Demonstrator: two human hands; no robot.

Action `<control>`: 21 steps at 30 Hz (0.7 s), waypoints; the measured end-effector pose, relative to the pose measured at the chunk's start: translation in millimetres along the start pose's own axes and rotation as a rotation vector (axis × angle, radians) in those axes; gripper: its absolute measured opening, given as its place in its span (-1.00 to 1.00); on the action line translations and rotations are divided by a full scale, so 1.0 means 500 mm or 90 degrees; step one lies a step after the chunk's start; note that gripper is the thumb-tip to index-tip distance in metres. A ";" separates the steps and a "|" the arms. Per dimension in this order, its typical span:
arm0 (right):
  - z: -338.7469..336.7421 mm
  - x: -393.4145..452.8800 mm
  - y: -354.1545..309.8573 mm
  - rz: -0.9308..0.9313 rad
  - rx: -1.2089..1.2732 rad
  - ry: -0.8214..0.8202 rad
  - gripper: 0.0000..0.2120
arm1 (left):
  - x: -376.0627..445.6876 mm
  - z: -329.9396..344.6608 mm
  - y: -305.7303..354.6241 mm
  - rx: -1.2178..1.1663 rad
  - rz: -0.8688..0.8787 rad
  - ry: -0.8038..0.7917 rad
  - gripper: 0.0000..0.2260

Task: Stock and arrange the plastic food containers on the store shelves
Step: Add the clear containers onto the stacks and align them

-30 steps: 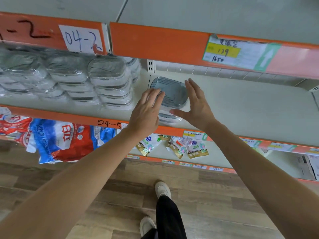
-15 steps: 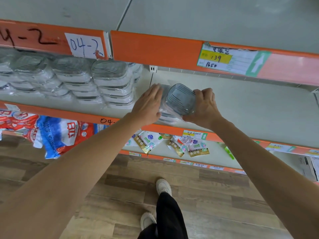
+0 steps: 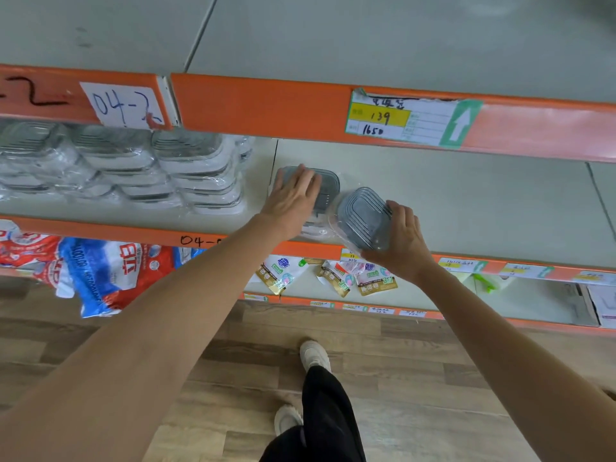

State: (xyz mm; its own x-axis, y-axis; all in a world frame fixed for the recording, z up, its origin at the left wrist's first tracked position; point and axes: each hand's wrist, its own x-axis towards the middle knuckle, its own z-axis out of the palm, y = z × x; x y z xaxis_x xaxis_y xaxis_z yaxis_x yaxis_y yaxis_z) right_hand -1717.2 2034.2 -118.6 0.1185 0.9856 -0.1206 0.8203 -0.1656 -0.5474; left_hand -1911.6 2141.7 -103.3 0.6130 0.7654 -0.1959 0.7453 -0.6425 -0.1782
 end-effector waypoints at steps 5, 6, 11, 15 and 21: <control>0.007 -0.009 0.025 0.058 -0.011 0.018 -0.11 | 0.012 0.009 0.000 -0.008 0.007 -0.040 -0.30; 0.008 -0.011 0.030 0.065 -0.015 0.023 -0.12 | 0.011 0.013 0.000 -0.008 0.008 -0.046 -0.30; 0.008 -0.023 0.040 0.075 -0.026 0.018 -0.11 | -0.001 0.005 -0.008 0.008 0.025 0.025 -0.32; 0.002 -0.028 0.026 0.079 -0.026 0.011 -0.11 | -0.034 -0.001 -0.011 0.014 0.033 0.059 -0.30; -0.001 -0.034 -0.035 0.042 -0.021 -0.001 -0.12 | -0.112 -0.008 -0.047 0.007 0.005 0.084 -0.39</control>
State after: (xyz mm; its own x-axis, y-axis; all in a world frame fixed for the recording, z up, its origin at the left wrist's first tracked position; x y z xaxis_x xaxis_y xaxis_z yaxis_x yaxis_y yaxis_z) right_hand -1733.3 2020.3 -106.2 0.1722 0.9725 -0.1567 0.8284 -0.2290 -0.5112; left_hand -1962.3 2114.2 -84.3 0.6490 0.7576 -0.0692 0.7374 -0.6488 -0.1879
